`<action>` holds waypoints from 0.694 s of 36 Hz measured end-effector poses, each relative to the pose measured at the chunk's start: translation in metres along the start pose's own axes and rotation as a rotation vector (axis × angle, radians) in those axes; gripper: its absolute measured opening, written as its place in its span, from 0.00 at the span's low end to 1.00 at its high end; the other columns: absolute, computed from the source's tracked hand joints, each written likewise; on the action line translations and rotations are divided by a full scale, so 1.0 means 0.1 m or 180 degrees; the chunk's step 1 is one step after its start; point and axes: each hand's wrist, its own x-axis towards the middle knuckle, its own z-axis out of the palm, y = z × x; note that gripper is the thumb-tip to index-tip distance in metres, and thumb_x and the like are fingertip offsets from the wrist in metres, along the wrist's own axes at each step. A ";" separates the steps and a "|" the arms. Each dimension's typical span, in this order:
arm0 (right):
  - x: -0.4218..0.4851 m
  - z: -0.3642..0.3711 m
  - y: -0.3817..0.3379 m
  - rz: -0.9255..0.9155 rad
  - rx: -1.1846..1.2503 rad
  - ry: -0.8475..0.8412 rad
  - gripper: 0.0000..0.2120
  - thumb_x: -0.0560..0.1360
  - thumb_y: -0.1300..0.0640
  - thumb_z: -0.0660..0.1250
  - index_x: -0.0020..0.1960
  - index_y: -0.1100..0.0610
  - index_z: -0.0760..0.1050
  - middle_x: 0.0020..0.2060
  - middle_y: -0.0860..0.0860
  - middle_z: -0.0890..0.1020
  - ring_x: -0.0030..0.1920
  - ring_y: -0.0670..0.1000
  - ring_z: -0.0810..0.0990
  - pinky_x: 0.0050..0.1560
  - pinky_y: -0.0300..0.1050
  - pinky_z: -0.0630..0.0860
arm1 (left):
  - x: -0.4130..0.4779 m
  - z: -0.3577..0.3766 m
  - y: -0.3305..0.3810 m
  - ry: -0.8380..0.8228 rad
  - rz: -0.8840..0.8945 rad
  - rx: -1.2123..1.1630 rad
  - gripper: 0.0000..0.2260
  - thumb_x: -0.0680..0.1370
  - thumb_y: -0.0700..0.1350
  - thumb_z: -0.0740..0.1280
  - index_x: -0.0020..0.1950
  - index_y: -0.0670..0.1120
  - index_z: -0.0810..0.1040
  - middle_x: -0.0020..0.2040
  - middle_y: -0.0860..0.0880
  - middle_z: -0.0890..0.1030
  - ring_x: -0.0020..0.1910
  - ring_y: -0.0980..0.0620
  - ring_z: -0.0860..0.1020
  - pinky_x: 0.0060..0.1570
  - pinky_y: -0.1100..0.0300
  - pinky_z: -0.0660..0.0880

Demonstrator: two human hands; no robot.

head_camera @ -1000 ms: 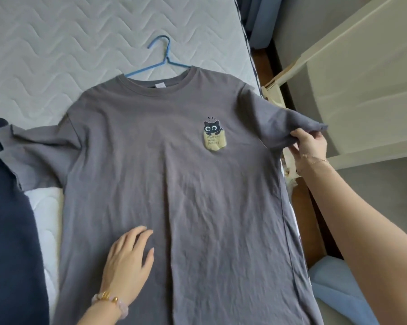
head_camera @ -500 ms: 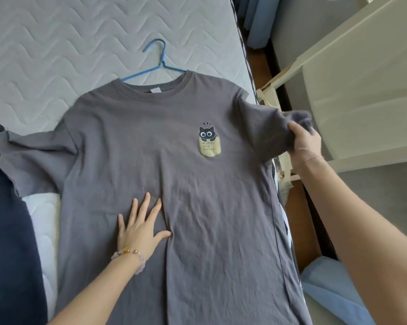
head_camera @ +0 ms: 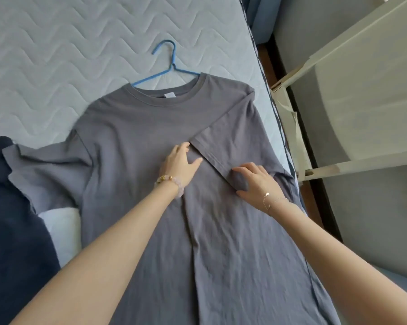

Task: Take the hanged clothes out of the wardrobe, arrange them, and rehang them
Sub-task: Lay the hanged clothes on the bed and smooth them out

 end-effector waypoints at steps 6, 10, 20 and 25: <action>-0.12 0.22 0.09 -0.0222 -0.0332 0.0617 0.20 0.65 0.60 0.69 0.57 0.58 0.76 0.54 0.53 0.79 0.54 0.59 0.78 0.47 0.50 0.76 | 0.51 0.11 0.36 -0.0071 -0.0596 -0.0665 0.17 0.75 0.51 0.66 0.58 0.42 0.74 0.60 0.41 0.77 0.60 0.41 0.75 0.56 0.54 0.72; -0.12 0.09 0.11 0.0161 0.0082 0.1134 0.04 0.72 0.59 0.66 0.44 0.59 0.77 0.40 0.53 0.80 0.42 0.56 0.78 0.38 0.49 0.75 | 0.63 0.07 0.49 -0.0317 -0.0581 -0.1215 0.11 0.74 0.45 0.62 0.32 0.47 0.67 0.33 0.44 0.73 0.38 0.44 0.73 0.33 0.59 0.68; -0.17 -0.83 0.92 0.2171 0.4971 0.2312 0.18 0.75 0.64 0.63 0.63 0.54 0.69 0.39 0.48 0.82 0.45 0.48 0.82 0.51 0.39 0.77 | 0.62 -0.24 1.60 -0.1689 0.0495 -0.3293 0.25 0.80 0.35 0.59 0.74 0.51 0.61 0.74 0.49 0.66 0.69 0.49 0.69 0.64 0.49 0.70; -0.34 -0.50 1.10 0.2411 0.4523 0.1864 0.19 0.76 0.63 0.62 0.67 0.57 0.66 0.53 0.49 0.78 0.60 0.51 0.75 0.56 0.43 0.71 | 0.55 -0.11 1.08 -0.0884 0.0185 -0.2421 0.19 0.79 0.33 0.57 0.70 0.43 0.68 0.67 0.44 0.74 0.64 0.48 0.74 0.53 0.64 0.72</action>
